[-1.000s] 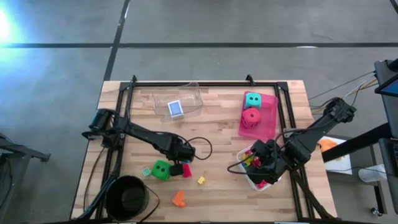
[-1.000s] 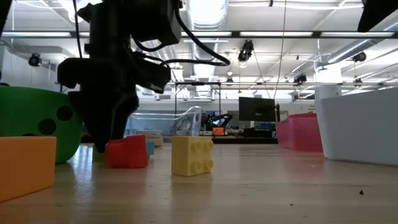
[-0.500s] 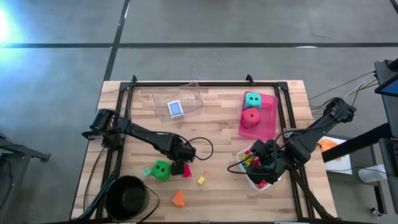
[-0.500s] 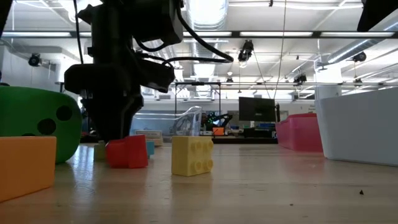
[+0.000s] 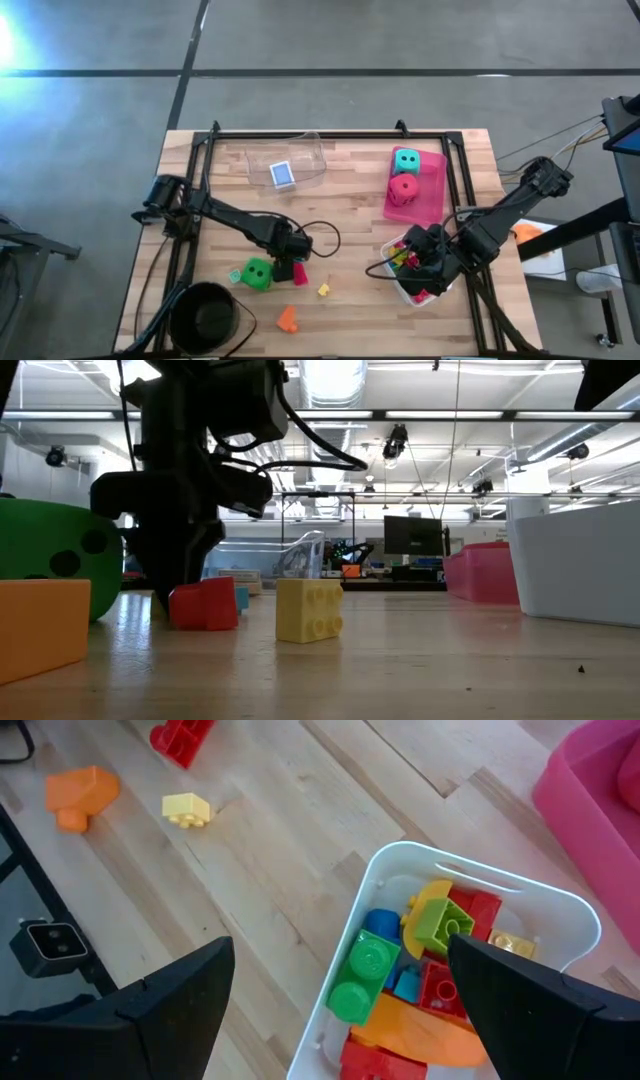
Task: Pick & Place Toys
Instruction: Put the light green game piece into the white bin
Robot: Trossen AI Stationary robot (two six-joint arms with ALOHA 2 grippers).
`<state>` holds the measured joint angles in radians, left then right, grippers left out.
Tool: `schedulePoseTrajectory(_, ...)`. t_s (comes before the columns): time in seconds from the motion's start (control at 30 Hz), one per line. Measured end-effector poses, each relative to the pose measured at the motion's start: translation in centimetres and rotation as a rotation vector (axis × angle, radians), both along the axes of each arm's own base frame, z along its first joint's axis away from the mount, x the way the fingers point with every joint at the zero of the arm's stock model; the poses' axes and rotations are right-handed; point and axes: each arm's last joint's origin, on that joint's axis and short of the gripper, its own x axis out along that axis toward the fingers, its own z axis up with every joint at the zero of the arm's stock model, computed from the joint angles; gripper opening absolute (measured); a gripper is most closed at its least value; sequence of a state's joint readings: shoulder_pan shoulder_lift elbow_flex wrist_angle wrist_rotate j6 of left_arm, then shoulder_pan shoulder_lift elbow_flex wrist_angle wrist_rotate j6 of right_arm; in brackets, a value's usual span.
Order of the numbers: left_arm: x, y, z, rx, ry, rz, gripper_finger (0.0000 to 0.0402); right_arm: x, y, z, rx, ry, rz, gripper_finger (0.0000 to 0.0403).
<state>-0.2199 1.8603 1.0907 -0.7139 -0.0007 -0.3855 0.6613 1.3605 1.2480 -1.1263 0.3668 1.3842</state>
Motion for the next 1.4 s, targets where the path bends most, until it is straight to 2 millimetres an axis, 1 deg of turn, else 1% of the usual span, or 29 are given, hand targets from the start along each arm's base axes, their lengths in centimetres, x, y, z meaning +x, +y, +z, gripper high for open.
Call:
schedulePoseTrajectory(0.1,0.0,0.0,0.0,-0.001,0.0,0.001,0.0208,0.0,0.0,0.0,0.0,0.0,0.0,0.0361)
schedulePoseTrajectory(0.27,-0.1,0.0,0.0,-0.008,0.004,0.006,0.0134,0.0,0.0,0.1,0.002,-0.002,-0.001,0.0361)
schedulePoseTrajectory(0.47,-0.1,0.0,0.0,-0.022,0.009,0.035,0.0136,0.0,0.0,0.1,0.002,-0.002,-0.001,0.0361)
schedulePoseTrajectory(0.67,-0.2,-0.3,0.9,-0.071,0.062,0.09,0.0136,0.1,0.0,0.1,0.001,-0.007,0.008,0.0361)
schedulePoseTrajectory(0.8,-0.1,-0.2,3.0,-0.077,0.013,0.122,0.0136,0.2,0.1,0.8,-0.019,-0.038,0.032,0.0361)
schedulePoseTrajectory(0.9,-0.3,-0.2,4.3,-0.091,-0.028,0.167,0.0136,0.3,0.2,1.9,-0.058,-0.099,0.042,0.0361)
schedulePoseTrajectory(1.13,-1.5,0.1,9.4,-0.172,-0.208,0.263,0.0136,0.7,0.4,4.8,-0.164,-0.239,0.136,0.0361)
schedulePoseTrajectory(1.27,-1.9,0.4,12.4,-0.278,-0.373,0.388,0.0136,1.6,0.8,6.5,-0.281,-0.356,0.231,0.0361)
schedulePoseTrajectory(1.4,-1.6,0.6,15.6,-0.414,-0.601,0.445,0.0136,2.9,1.6,7.9,-0.45,-0.432,0.321,0.036)
